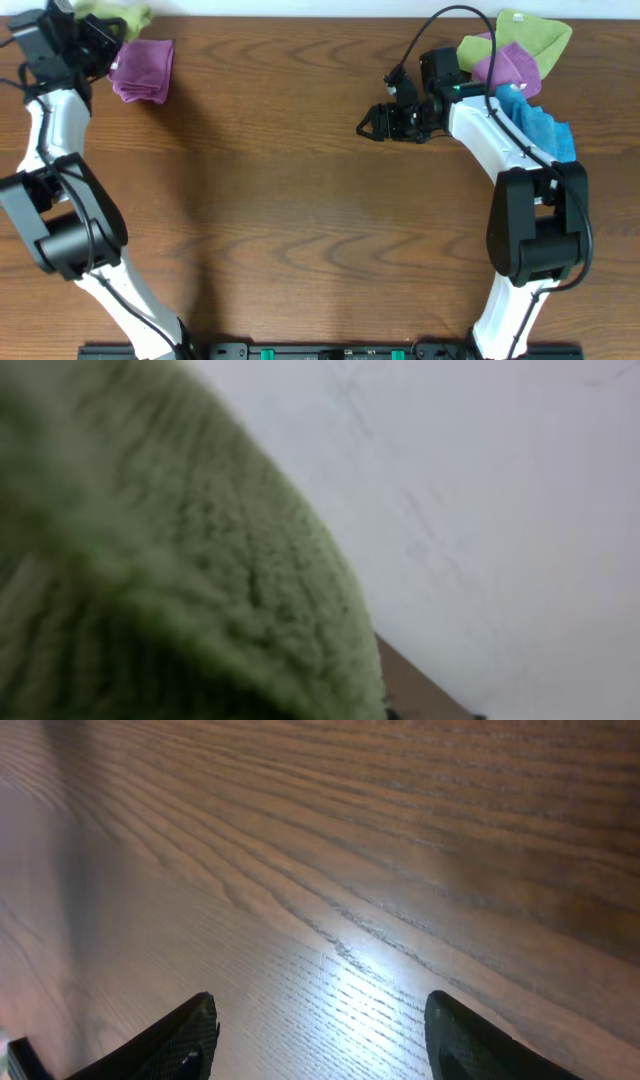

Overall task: Fold the cloth
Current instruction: 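Place the folded green cloth on the purple cloth with the left gripper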

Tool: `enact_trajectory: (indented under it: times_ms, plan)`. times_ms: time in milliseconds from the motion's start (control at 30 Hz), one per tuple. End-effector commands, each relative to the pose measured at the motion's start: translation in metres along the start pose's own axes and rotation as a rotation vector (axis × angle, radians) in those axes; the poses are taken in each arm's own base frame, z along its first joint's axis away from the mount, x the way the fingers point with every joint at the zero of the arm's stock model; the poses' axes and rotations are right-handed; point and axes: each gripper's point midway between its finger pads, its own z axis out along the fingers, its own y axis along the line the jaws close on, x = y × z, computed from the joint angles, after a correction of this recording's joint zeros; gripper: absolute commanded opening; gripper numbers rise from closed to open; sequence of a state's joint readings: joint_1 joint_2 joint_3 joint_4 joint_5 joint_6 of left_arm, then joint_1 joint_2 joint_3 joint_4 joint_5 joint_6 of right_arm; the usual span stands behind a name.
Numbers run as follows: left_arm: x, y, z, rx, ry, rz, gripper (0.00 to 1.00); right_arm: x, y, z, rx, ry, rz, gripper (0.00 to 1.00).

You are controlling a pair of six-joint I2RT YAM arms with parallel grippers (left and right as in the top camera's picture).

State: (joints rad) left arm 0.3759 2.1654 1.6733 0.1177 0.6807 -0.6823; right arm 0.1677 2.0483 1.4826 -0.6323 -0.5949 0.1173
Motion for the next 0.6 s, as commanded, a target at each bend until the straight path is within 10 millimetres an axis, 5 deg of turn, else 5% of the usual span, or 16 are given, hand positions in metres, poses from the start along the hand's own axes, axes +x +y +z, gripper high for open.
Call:
enact_trajectory:
  times_ms: [0, 267, 567]
  plan:
    - [0.015, 0.011, 0.020, 0.019, 0.030, -0.019, 0.06, -0.003, 0.006, -0.004, -0.011, -0.015, -0.033, 0.67]
    - [0.024, 0.042, 0.040, -0.007, 0.054, -0.055, 0.06, -0.002, 0.006, -0.004, -0.011, -0.010, -0.030, 0.67]
    - [0.047, 0.064, 0.038, -0.076, 0.141, -0.086, 0.06, -0.002, 0.006, -0.004, -0.011, -0.011, -0.030, 0.68]
